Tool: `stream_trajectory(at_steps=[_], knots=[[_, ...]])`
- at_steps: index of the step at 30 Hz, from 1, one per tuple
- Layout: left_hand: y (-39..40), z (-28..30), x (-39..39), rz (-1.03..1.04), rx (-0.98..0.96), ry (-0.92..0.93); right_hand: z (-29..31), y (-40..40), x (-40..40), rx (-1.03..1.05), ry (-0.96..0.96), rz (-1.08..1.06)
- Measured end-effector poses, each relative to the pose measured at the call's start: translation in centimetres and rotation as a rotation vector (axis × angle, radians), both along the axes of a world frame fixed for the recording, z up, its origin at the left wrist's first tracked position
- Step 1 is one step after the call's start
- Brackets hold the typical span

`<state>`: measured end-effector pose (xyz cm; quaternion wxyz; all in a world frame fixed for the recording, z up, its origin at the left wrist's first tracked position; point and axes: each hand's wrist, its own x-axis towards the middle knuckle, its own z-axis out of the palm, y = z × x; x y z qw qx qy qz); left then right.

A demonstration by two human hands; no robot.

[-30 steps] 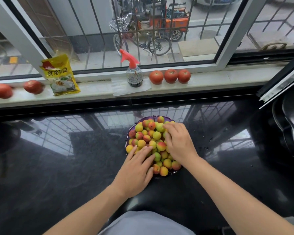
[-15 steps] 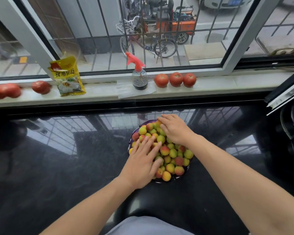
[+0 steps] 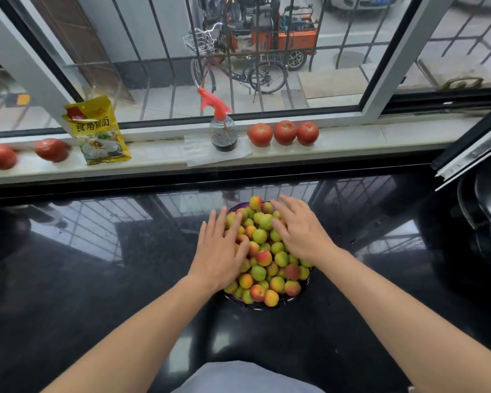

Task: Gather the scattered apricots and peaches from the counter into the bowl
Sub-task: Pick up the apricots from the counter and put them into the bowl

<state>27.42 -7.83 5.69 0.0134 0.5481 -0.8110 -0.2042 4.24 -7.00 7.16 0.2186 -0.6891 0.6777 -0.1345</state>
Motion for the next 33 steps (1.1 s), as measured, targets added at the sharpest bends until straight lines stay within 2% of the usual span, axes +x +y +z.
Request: stream_trajectory(at_steps=[3, 6, 9, 11, 13, 15, 18, 21, 25, 28, 33], knots=[[3.8, -0.3, -0.8, -0.208, -0.131, -0.046, -1.3, 5.0, 0.0, -0.05, 0.183, 0.056], [6.4, -1.6, -1.5, -0.262, -0.121, -0.127, -2.9, 7.4, -0.1, 0.041, 0.18, 0.032], [7.0, -1.2, -1.4, -0.184, -0.17, -0.071, -2.6, 8.3, 0.0, -0.062, -0.046, -0.084], [7.4, -0.5, -0.8, -0.086, -0.188, 0.015, -2.3, 8.9, -0.1, -0.113, -0.227, -0.277], [8.5, -0.3, 0.1, 0.097, -0.122, 0.121, -2.8, 9.9, -0.5, -0.04, -0.333, -0.434], [9.7, -0.5, 0.8, 0.317, 0.018, 0.281, -3.3, 10.4, -0.9, 0.048, -0.348, -0.465], [10.9, -0.9, 1.5, 0.544, 0.22, 0.461, -3.5, 8.4, -1.2, 0.062, -0.271, -0.352], [10.8, -1.2, 1.6, 0.55, 0.221, 0.48, -2.8, 2.8, -0.7, 0.026, -0.067, -0.1], [7.8, -1.2, 1.0, 0.551, 0.183, 0.469, -1.7, -4.7, 1.0, 0.106, 0.041, 0.142], [5.6, -1.2, 0.3, 0.531, 0.19, 0.496, -1.9, -6.7, 2.3, 0.173, 0.1, 0.211], [4.8, -1.5, -0.6, 0.515, 0.261, 0.469, -2.3, -5.6, 3.2, 0.099, 0.108, 0.2]])
